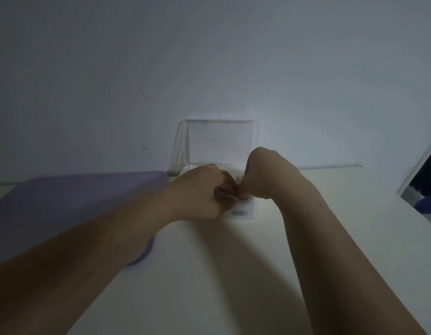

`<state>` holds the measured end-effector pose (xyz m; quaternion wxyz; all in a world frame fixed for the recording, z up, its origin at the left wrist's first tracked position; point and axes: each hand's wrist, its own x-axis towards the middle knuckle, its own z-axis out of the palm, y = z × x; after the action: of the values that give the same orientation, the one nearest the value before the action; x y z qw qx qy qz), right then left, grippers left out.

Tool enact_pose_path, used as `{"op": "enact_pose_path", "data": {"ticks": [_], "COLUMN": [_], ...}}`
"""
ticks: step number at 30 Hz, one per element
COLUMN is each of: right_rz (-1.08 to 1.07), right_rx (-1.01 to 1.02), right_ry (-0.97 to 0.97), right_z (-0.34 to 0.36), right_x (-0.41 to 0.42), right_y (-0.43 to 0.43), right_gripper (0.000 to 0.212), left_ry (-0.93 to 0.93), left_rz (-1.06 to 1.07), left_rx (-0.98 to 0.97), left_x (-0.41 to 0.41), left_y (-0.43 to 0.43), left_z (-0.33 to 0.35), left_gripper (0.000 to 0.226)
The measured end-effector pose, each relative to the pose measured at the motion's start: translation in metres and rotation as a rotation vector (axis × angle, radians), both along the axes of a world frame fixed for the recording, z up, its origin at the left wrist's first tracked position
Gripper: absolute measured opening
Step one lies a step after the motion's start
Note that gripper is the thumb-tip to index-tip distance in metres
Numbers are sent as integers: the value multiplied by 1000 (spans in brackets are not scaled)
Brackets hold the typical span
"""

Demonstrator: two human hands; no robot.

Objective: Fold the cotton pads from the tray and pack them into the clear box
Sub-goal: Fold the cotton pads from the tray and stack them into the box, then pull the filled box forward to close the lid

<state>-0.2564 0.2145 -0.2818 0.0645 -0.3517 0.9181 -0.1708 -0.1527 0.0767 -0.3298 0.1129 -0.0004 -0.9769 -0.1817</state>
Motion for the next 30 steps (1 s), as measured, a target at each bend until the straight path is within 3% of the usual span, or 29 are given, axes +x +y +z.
{"op": "enact_pose_path", "data": {"ticks": [4,9,13,17,20,22,24,27,30], "right_rz": [-37,34,107,-19,-40,-34,-34,-101,-143], "right_rx": [59,178,218,27,-18,-47,-116,-344,-601], "right_ry": [54,94,23,-13,-118,-157,-222,-373,-569], "right_z": [-5,0,2,-11,-18,-17,-17,-24,-39], "right_x": [8,12,4,-16,-23,-25,-29,-35,-38], "right_y": [-5,-6,-5,-2,3,7,11,15,6], "right_gripper": [30,21,30,30,25,21,22,33,41], "left_ry": [123,114,93,137,166,331,413,272,219], "left_rz": [54,11,31,62,151,273,473,727,700], "left_rx": [333,117,71,104,319,373,344,514,816], "left_x": [10,7,7,11,18,21,28,38,40], "left_y": [-1,1,0,3,1,-11,-30,-53,-56], "left_z": [-4,-7,-8,-13,-11,-6,-4,-9,-17], "left_gripper": [20,20,20,18,13,25,21,30,29]}}
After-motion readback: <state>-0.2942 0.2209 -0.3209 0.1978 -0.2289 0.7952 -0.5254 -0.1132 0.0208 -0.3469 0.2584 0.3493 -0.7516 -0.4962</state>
